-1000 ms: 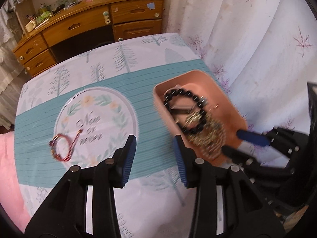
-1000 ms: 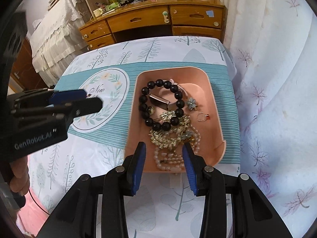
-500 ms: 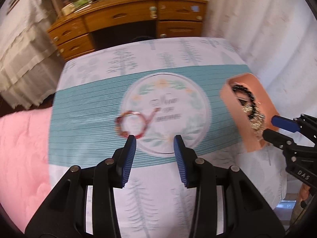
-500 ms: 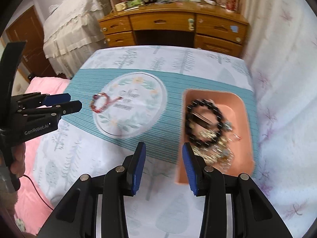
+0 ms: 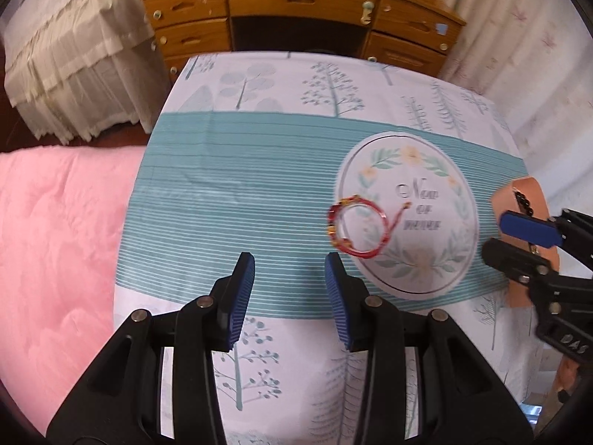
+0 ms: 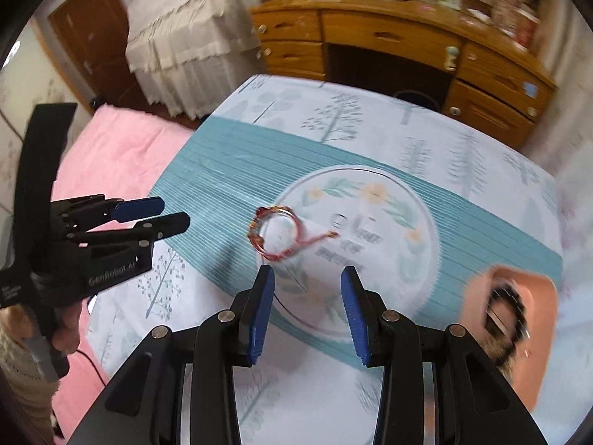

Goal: Organize jewelry
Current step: 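Grasp the red string bracelet with the right tool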

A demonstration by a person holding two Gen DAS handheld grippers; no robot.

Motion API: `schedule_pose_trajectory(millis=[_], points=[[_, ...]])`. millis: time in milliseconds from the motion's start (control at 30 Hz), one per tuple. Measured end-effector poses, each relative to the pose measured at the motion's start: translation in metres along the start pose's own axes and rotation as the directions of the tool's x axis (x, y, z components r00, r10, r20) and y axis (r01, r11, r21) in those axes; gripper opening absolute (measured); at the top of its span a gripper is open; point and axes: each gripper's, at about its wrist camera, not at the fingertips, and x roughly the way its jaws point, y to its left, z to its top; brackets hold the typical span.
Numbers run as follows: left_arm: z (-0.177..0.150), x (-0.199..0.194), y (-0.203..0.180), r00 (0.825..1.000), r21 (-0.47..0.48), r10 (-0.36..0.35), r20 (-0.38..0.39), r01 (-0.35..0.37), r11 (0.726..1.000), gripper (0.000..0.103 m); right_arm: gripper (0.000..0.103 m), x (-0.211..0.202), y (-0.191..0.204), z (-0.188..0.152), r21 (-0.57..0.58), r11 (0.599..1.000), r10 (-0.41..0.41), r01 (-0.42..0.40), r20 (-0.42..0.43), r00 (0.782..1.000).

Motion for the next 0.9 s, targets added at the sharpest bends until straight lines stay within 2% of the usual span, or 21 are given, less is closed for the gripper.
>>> schedule_pose_trajectory(millis=[200,267,400,600,833,900], points=[[0.002,0.026,0.012,0.999,-0.029,-0.036,-0.029,0.035,0.999,0.036,0.036,0.068,0.017,0.030,-0.011,1.000,-0.028,0.027,-0.073,0.997],[0.002,0.034,0.015,0.998,-0.033,-0.048,-0.038,0.047,0.998,0.036,0.029,0.089,0.017,0.037,-0.005,0.999,-0.033,0.033,-0.099,0.995],[0.003,0.047,0.018,0.996,-0.041,-0.076,-0.056,0.074,0.996,0.036,0.024,0.119,0.009,0.038,0.000,1.000,-0.028,0.029,-0.129,0.991],[0.006,0.058,0.018,0.993,-0.049,-0.093,-0.068,0.090,0.995,0.036,0.020,0.141,0.013,0.042,-0.027,0.999,-0.033,0.029,-0.143,0.989],[0.008,0.065,0.014,0.993,-0.047,-0.092,-0.078,0.088,0.995,0.036,0.006,0.150,0.014,0.040,-0.033,0.999,-0.046,0.042,-0.139,0.989],[0.008,0.066,0.013,0.993,-0.049,-0.089,-0.083,0.086,0.995,0.036,0.006,0.149,0.011,0.039,-0.019,0.999,-0.032,0.030,-0.134,0.990]])
